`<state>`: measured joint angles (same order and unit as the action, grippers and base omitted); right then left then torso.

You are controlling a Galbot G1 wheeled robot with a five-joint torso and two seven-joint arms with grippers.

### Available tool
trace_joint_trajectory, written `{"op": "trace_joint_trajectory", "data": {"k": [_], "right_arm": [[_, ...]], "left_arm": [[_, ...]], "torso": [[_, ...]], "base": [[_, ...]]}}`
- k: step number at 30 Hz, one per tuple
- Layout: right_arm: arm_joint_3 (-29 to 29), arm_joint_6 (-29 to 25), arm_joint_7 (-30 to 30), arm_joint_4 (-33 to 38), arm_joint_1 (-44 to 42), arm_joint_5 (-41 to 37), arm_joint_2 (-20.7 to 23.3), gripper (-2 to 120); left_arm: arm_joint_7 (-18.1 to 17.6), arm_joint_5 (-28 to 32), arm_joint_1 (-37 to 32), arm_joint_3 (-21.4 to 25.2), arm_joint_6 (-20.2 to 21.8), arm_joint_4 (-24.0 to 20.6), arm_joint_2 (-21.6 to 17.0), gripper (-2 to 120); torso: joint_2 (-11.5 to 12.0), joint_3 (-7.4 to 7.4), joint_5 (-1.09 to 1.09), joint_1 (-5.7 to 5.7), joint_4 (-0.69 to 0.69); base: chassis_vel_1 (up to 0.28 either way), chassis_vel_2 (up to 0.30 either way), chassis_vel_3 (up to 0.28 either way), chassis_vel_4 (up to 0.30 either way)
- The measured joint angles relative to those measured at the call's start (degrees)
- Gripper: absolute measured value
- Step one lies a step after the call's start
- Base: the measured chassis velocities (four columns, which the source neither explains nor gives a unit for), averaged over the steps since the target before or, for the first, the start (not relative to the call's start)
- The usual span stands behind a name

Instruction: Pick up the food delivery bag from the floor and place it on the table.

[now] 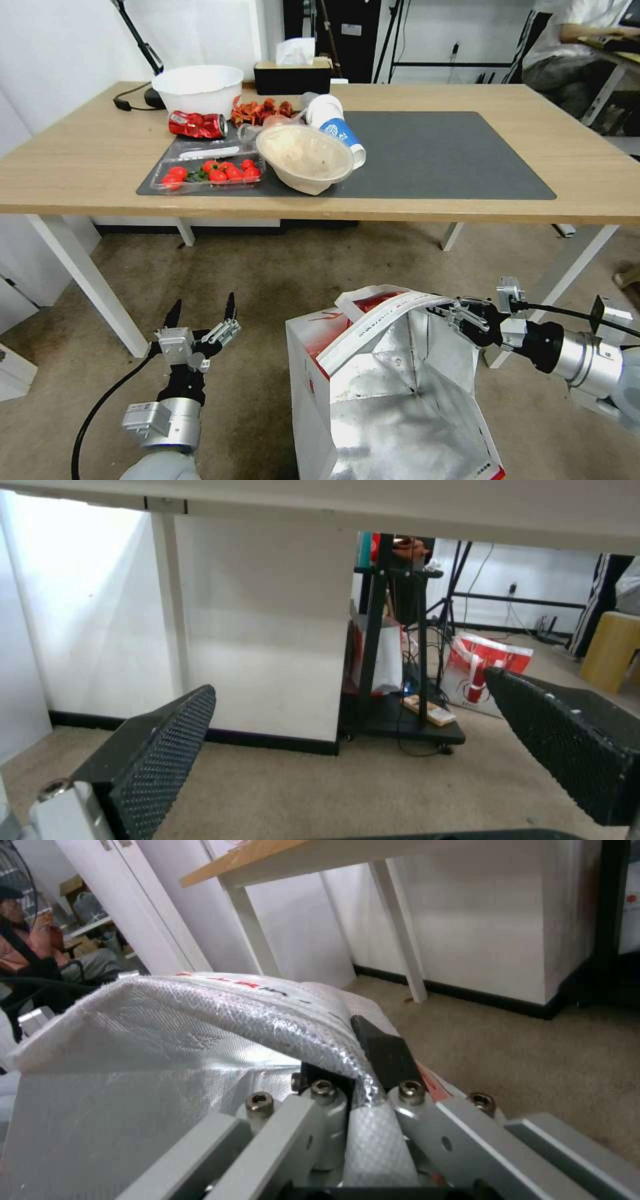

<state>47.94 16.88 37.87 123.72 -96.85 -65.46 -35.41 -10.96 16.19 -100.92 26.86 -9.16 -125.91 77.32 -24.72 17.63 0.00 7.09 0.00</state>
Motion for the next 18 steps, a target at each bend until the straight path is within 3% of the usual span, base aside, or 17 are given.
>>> {"op": "trace_joint_trajectory", "data": {"k": [18], "right_arm": [[0.1,0.0,0.3,0.0,-0.1,0.2,0.0,0]], "left_arm": [[0.1,0.0,0.2,0.0,0.1,0.0,0.0,100]], "torso": [[-3.8,2.35,0.00,1.45,0.00]], "base": [[0.000,0.000,0.000,0.000]]}}
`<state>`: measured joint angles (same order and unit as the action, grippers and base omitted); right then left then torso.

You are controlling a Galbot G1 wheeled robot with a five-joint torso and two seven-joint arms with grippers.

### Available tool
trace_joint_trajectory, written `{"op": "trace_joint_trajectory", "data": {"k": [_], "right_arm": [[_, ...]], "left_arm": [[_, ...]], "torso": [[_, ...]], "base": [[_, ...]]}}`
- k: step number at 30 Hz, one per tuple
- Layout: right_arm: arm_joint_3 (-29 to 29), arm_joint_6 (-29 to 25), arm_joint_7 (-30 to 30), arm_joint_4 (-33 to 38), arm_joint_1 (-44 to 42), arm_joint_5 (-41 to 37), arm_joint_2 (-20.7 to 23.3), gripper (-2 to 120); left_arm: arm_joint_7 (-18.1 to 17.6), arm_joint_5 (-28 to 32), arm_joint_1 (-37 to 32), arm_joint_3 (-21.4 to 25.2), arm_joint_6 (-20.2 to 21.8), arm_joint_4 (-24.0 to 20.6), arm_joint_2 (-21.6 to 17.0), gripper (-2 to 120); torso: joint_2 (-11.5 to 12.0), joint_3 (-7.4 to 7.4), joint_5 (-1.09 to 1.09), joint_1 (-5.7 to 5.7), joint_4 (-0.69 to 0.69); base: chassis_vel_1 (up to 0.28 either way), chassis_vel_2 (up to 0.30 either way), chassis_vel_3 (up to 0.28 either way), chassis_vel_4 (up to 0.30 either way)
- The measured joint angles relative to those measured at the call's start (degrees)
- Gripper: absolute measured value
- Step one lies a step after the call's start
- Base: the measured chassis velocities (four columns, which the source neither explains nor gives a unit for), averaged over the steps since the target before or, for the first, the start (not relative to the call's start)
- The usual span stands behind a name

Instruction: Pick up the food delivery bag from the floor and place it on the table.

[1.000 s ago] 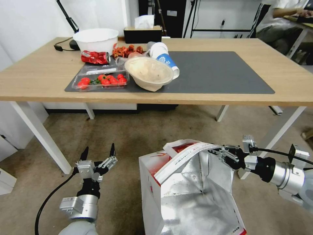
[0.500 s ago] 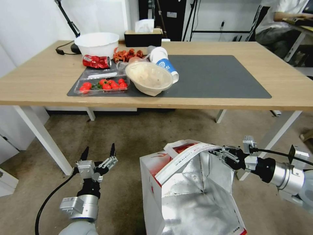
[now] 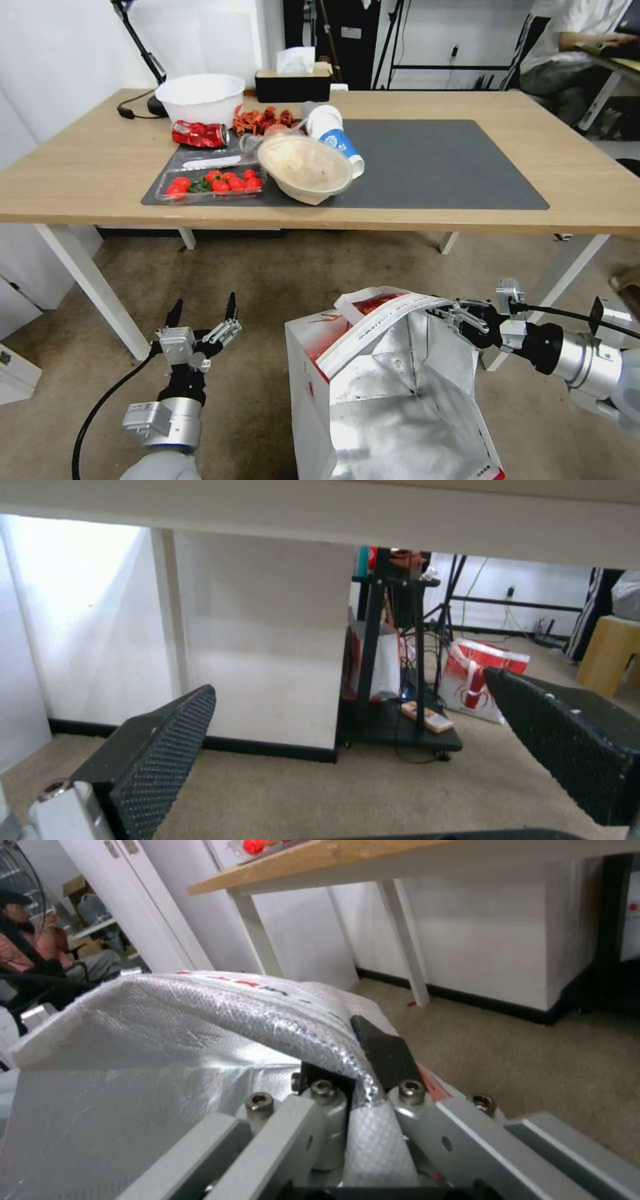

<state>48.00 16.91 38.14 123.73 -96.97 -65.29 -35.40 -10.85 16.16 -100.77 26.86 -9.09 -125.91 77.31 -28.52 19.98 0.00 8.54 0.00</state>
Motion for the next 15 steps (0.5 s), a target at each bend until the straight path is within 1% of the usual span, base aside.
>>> {"op": "trace_joint_trajectory", "data": {"k": [3,15], "right_arm": [[0.0,0.0,0.0,0.0,0.0,0.0,0.1,0],[0.0,0.1,0.1,-0.1,-0.2,0.1,-0.1,0]], "left_arm": [[0.0,0.0,0.1,0.0,0.0,0.0,0.0,100],[0.0,0.0,0.1,0.0,0.0,0.2,-0.1,100]], "torso": [[-1.1,0.71,0.00,0.35,0.00],[-3.6,2.26,0.00,1.33,0.00]], "base": [[0.000,0.000,0.000,0.000],[0.000,0.000,0.000,0.000]]}}
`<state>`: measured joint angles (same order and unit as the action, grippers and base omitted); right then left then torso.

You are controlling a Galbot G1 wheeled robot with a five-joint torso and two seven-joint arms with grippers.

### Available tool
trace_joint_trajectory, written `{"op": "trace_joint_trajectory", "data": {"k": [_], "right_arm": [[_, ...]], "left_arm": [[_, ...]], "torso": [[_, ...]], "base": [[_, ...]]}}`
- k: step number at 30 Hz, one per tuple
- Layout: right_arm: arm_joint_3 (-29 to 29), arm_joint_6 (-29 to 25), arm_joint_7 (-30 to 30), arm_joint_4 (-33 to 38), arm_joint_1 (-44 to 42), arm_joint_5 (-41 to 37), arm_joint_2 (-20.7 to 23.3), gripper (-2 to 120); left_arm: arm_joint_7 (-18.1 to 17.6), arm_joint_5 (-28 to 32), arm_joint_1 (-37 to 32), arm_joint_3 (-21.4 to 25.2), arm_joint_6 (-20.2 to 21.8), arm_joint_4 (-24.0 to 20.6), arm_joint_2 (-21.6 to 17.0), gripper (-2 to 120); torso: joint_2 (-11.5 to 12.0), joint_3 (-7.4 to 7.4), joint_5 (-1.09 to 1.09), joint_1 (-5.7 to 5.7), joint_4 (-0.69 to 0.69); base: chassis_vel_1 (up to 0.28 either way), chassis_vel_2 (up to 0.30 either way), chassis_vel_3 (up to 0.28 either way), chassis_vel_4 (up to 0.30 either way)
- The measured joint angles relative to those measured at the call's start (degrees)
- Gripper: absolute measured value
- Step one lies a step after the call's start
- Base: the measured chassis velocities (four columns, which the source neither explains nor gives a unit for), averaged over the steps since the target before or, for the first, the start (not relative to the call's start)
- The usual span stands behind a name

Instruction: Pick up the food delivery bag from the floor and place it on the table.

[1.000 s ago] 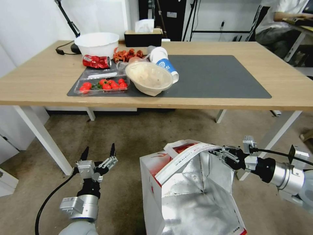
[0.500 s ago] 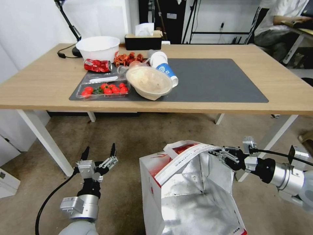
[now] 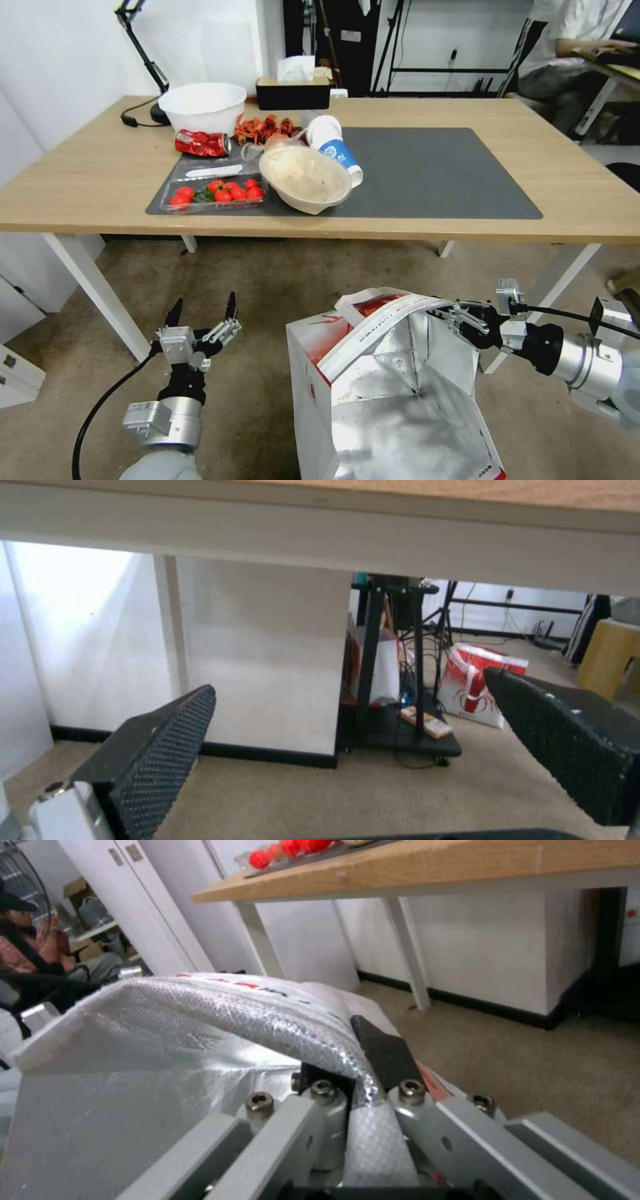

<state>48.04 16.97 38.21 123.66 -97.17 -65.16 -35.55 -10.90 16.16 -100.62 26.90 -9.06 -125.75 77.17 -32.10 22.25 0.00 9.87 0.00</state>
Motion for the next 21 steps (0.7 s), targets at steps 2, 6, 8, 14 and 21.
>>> {"op": "trace_joint_trajectory", "data": {"k": [2,6,8,14,21], "right_arm": [[0.0,0.0,0.1,0.0,-0.2,0.1,-0.1,0],[0.0,0.0,0.2,0.0,-0.2,0.2,-0.1,0],[0.1,0.0,0.2,0.0,-0.2,0.2,-0.1,0],[0.1,0.0,0.3,-0.1,-0.3,0.2,0.0,0],[0.1,0.0,0.3,-0.1,-0.3,0.3,-0.1,0]], "left_arm": [[0.0,0.0,0.1,0.0,0.0,0.1,0.0,100],[0.0,0.0,0.2,0.0,0.0,0.2,0.0,100],[0.0,0.0,0.2,0.0,0.0,0.2,0.0,100],[0.0,0.0,0.2,0.0,0.1,0.2,-0.1,100],[0.0,0.0,0.2,0.0,0.1,0.2,-0.1,100]], "torso": [[-0.7,0.45,0.00,0.22,0.00],[-1.5,0.99,0.00,0.53,0.00],[-1.9,1.20,0.00,0.67,0.00],[-3.4,2.07,0.00,1.27,0.00],[-5.2,3.18,0.00,2.01,0.00]], "base": [[0.000,0.000,0.000,0.000],[0.000,0.000,0.000,0.000],[0.000,0.000,0.000,0.000],[0.000,0.000,0.000,0.000],[0.000,0.000,0.000,0.000]]}}
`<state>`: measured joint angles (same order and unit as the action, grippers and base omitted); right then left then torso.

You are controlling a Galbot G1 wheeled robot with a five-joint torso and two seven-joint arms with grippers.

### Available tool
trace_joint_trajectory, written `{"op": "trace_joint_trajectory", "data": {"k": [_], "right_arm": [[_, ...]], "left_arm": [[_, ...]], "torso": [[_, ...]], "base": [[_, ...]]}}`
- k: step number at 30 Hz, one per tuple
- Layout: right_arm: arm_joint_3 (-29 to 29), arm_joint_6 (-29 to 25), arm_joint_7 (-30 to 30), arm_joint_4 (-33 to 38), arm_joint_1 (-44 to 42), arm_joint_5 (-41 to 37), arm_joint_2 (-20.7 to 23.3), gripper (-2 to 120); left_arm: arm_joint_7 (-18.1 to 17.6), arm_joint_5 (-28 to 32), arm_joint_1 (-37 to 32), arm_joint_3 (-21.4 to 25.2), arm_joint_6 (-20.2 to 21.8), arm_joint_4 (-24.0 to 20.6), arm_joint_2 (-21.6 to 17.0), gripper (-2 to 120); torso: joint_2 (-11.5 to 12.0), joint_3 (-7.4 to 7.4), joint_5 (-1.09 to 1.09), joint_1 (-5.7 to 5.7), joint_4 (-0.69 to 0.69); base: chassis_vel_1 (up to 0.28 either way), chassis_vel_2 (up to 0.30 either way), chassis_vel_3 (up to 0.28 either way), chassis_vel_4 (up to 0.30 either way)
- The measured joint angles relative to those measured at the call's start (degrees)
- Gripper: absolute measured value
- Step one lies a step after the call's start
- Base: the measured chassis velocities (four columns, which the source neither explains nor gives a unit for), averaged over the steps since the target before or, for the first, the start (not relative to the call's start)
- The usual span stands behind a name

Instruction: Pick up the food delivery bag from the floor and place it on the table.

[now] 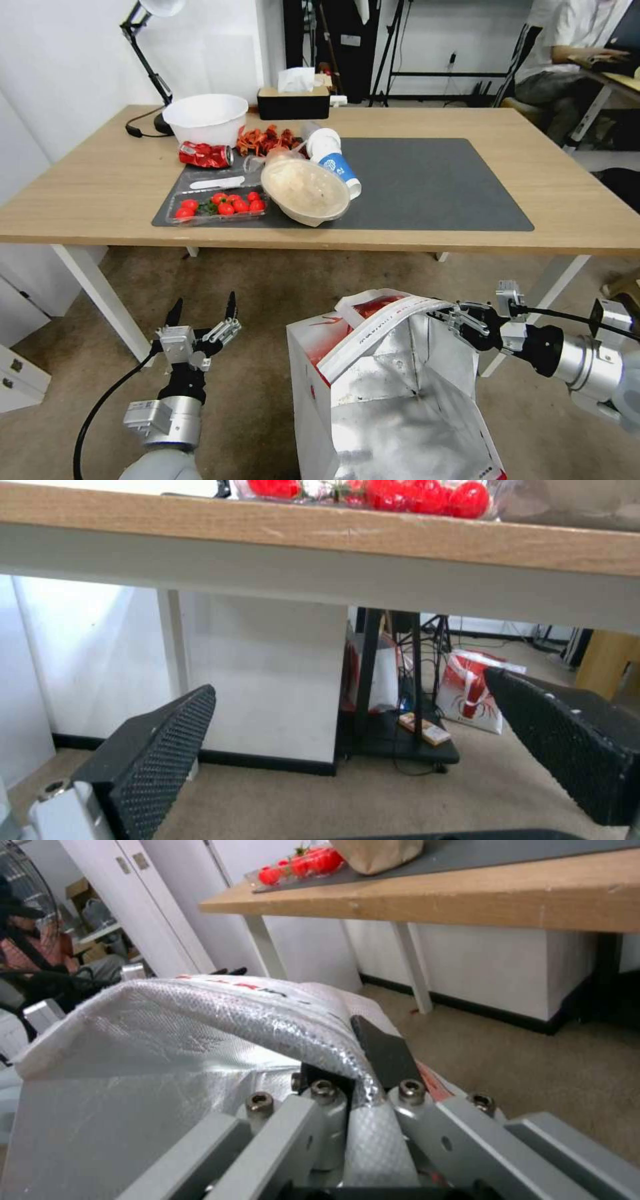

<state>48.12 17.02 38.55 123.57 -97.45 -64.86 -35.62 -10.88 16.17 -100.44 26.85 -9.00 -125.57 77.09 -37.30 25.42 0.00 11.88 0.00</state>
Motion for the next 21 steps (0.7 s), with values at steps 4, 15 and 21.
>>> {"op": "trace_joint_trajectory", "data": {"k": [4,15,21], "right_arm": [[0.1,0.0,0.0,0.0,0.0,0.0,0.0,0],[0.2,0.0,0.1,-0.1,0.2,-0.1,0.2,0],[0.2,0.0,0.1,-0.1,0.2,-0.1,0.2,0]], "left_arm": [[0.0,0.0,0.0,0.0,0.0,0.0,0.0,100],[0.0,-0.1,0.0,0.0,0.0,0.0,-0.1,100],[0.1,-0.2,-0.1,0.0,0.1,0.0,0.0,100]], "torso": [[-0.7,0.40,0.00,0.26,0.00],[-3.4,2.00,0.00,1.40,0.00],[-5.2,3.06,0.00,2.10,0.00]], "base": [[0.000,0.000,0.000,0.000],[0.000,0.000,0.000,0.000],[0.000,0.000,0.000,0.000]]}}
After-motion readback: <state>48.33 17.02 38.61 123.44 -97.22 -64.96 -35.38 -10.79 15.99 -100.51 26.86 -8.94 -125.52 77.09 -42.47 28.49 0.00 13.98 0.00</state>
